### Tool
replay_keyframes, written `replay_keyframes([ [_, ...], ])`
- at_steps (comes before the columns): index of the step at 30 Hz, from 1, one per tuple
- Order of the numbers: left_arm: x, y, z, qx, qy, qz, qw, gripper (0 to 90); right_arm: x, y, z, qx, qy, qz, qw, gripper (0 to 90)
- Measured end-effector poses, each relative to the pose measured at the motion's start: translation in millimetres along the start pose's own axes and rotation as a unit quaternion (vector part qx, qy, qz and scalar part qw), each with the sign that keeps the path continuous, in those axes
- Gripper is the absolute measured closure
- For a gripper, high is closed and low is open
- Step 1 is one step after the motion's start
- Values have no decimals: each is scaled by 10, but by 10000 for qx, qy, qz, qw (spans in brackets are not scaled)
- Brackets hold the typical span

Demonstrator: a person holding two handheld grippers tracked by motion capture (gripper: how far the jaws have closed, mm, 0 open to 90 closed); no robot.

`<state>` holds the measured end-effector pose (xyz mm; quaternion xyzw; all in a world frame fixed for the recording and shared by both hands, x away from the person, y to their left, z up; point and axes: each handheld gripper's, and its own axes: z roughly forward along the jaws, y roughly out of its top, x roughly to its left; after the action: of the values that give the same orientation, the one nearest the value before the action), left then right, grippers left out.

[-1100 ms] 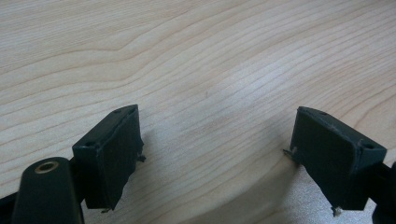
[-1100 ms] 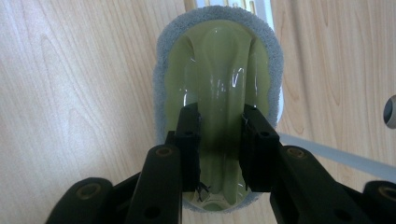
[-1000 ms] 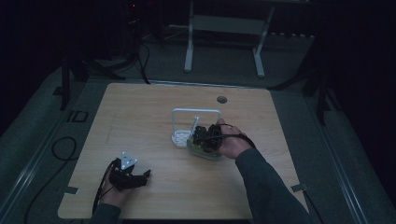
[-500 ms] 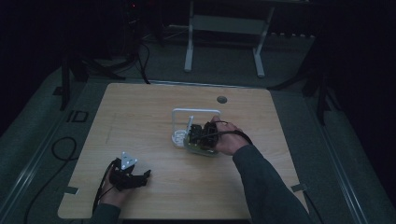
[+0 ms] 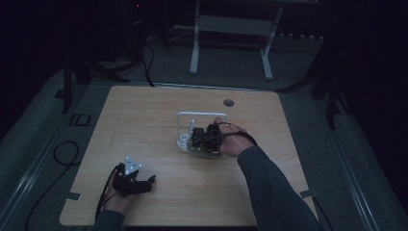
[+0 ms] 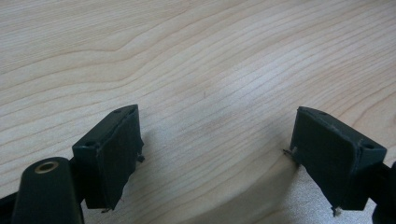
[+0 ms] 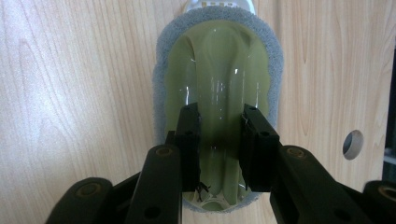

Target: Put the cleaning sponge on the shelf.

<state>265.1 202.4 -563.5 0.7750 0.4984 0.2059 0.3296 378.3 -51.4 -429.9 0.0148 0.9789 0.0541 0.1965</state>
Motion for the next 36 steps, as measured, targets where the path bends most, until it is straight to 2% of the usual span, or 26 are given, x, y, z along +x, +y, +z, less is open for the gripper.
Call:
replay_keyframes([
  [7,0,1,1,0,-7,6,10000,166,-7,34,33,-30,-11,-89,10000,717],
  [18,0,1,2,-2,-7,8,10000,166,-31,89,121,0,-185,-178,9997,717],
  [20,0,1,2,-1,-8,8,10000,166,-17,119,149,22,-302,-248,9992,717],
  [36,-1,3,4,-2,-21,21,10000,166,-28,228,327,111,-255,-409,9988,716],
])
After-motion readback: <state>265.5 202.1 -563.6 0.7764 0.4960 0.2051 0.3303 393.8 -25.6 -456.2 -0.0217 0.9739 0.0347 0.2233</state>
